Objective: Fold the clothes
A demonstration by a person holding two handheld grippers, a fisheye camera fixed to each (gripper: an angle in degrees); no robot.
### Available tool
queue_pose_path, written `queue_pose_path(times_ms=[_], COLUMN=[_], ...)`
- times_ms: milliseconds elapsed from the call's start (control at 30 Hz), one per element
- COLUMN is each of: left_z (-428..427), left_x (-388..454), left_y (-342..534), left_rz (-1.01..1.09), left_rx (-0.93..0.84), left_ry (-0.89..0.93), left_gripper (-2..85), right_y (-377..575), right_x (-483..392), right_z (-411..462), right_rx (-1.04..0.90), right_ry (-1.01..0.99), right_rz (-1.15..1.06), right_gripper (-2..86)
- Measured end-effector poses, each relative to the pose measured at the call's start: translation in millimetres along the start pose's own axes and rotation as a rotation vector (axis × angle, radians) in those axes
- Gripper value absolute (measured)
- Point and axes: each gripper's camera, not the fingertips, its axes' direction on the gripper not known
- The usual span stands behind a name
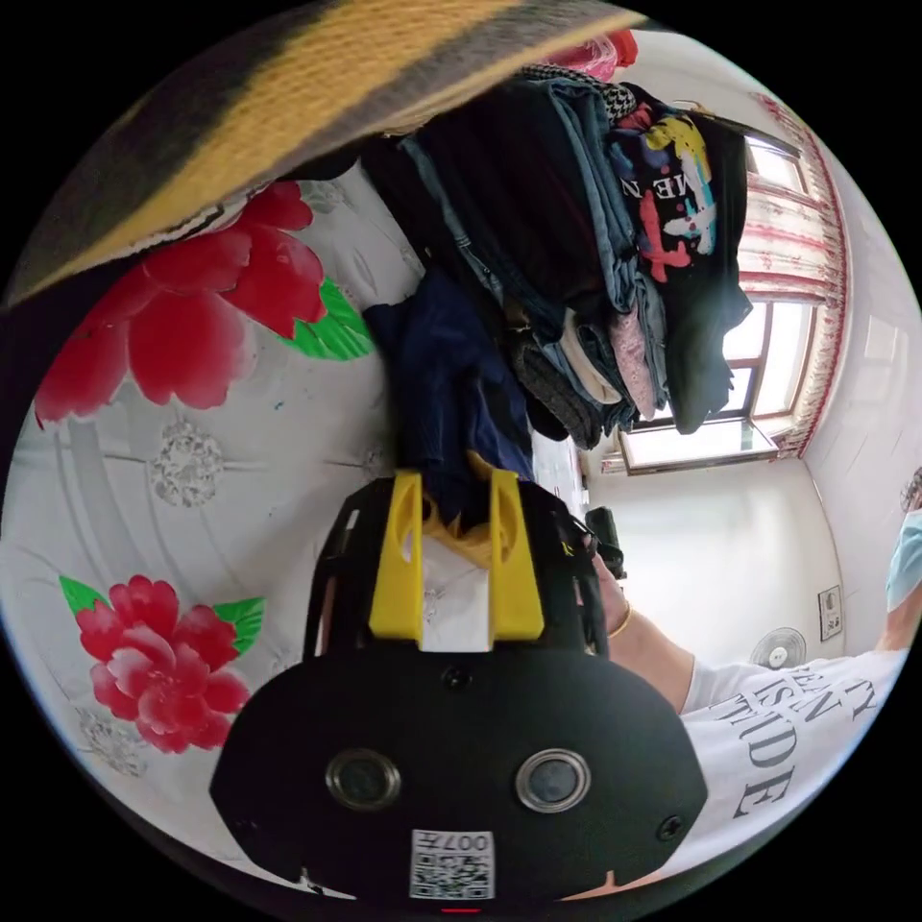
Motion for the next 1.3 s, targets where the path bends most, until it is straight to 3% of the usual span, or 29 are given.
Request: queue_pose_path(times_ms=[200,533,633,733,900,1100,1200,1300], left_z=[27,54,90,137,190,260,302,351], left_x=[23,22,36,57,191,392,465,480], left_y=[3,58,64,69,82,149,212,277], left_rz=[0.081,0.037,0.086,0.116,0.418,0.816,0.961,1.000], left_rx=[-0.121,-0.265,-0.344,-0.508,-0.570,-0.633,-0.687,-0.807], left_ry=[-0.083,-0.042,-0.012,-0.021,0.136,0.410,0.481,0.396], left_gripper=[1.7,14.8,13.3,6.4,6.0,5.9,5.9,4.4], right_y=[30,142,157,161,188,310,382,426], right_x=[-17,53,52,27,-32,-74,-76,-44], right_z=[-30,-86,-92,-115,-225,-411,-464,-480], right_rx=[0.033,0.172,0.184,0.202,0.380,0.804,0.969,1.027], right_ry=[-0.017,-0.099,-0.146,-0.134,-0.034,0.057,0.141,0.245], right_rz=[-0.111,0.069,0.079,0.000,-0.210,-0.367,-0.355,-0.153], right_gripper=[7.0,5.7,5.9,5.9,5.5,5.0,5.1,5.2])
